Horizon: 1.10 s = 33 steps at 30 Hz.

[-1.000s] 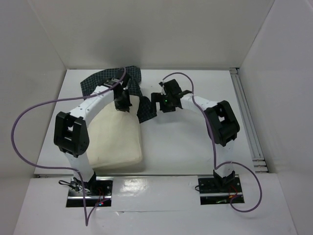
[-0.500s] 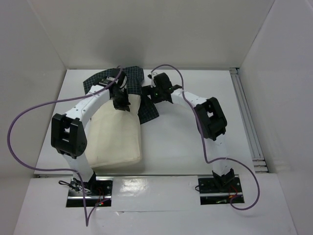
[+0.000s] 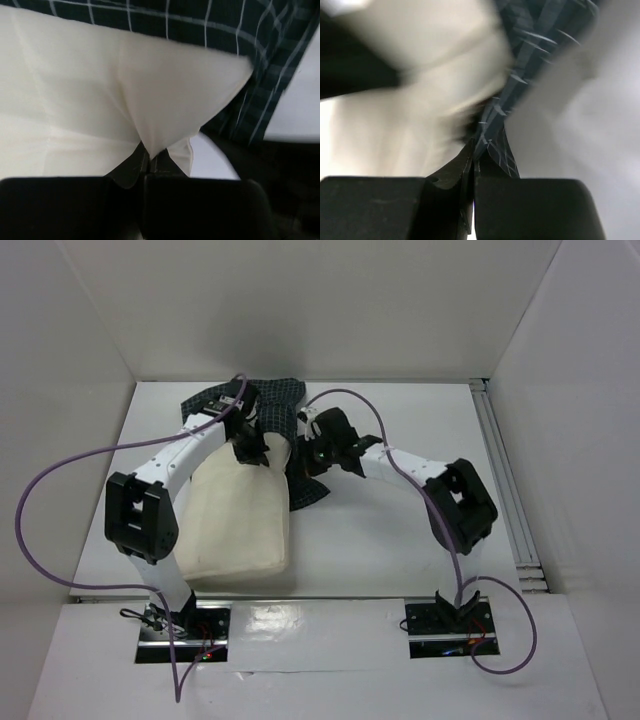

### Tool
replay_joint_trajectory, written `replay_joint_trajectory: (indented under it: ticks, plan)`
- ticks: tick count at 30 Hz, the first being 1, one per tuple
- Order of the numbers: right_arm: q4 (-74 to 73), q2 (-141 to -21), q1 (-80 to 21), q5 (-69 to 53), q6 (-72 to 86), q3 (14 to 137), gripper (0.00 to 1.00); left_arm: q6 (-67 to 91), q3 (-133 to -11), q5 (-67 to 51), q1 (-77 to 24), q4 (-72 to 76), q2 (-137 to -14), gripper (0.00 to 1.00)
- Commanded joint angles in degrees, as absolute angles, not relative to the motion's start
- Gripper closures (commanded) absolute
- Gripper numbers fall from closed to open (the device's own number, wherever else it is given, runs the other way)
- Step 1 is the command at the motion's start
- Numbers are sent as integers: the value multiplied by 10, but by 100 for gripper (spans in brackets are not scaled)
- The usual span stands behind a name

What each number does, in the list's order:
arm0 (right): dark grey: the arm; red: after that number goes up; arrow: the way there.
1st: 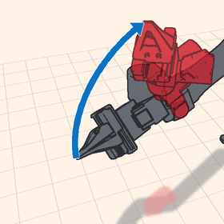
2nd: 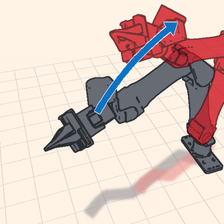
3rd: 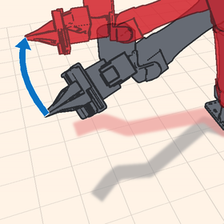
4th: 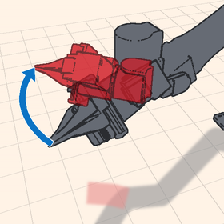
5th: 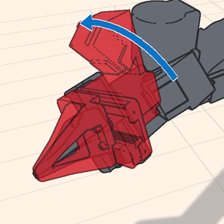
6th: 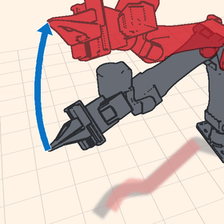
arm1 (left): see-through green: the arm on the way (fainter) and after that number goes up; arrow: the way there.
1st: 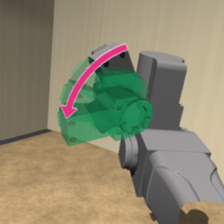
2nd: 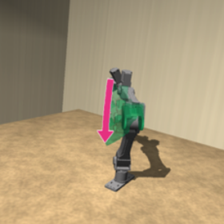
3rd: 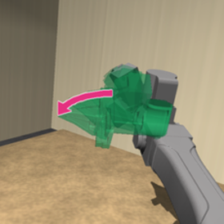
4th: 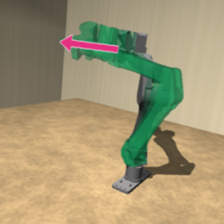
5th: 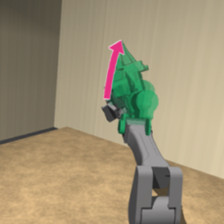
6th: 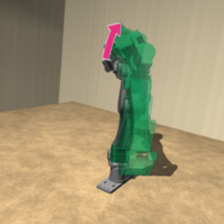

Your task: Put the pillow into the pillowcase

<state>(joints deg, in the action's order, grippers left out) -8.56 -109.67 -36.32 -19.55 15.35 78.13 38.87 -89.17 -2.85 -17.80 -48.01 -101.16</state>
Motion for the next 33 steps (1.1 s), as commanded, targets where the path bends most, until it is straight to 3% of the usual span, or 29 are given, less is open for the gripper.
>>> replay_joint_trajectory:
  ticks: [1, 13, 21, 22, 25, 26, 28, 31, 33]
  plan:
    - [-83, -1014, -405, -235, 185, 745, 100, 474, -943, 20, -187, -422, -985, 100]
    - [-112, -885, -472, -374, 217, 662, 100, 549, -1005, 136, -224, -421, -1069, 100]
    - [-168, -816, -460, -285, 231, 557, 100, 535, -1080, 143, -301, -410, -1145, 100]
    - [-177, -796, -452, -269, 236, 551, 100, 526, -1080, 135, -317, -410, -1151, 99]
    - [-225, -766, -427, -194, 249, 533, 100, 488, -1047, 123, -336, -425, -1142, 79]
    - [-259, -750, -420, -154, 249, 533, 78, 466, -1025, 105, -343, -436, -1136, 61]
    - [-291, -737, -404, -119, 249, 533, 49, 440, -1005, 82, -343, -453, -1114, 41]
    - [-336, -709, -356, -67, 249, 540, 19, 395, -964, 64, -355, -501, -1080, 22]
    - [-350, -700, -337, -53, 243, 547, 16, 366, -943, 44, -355, -525, -1040, 21]
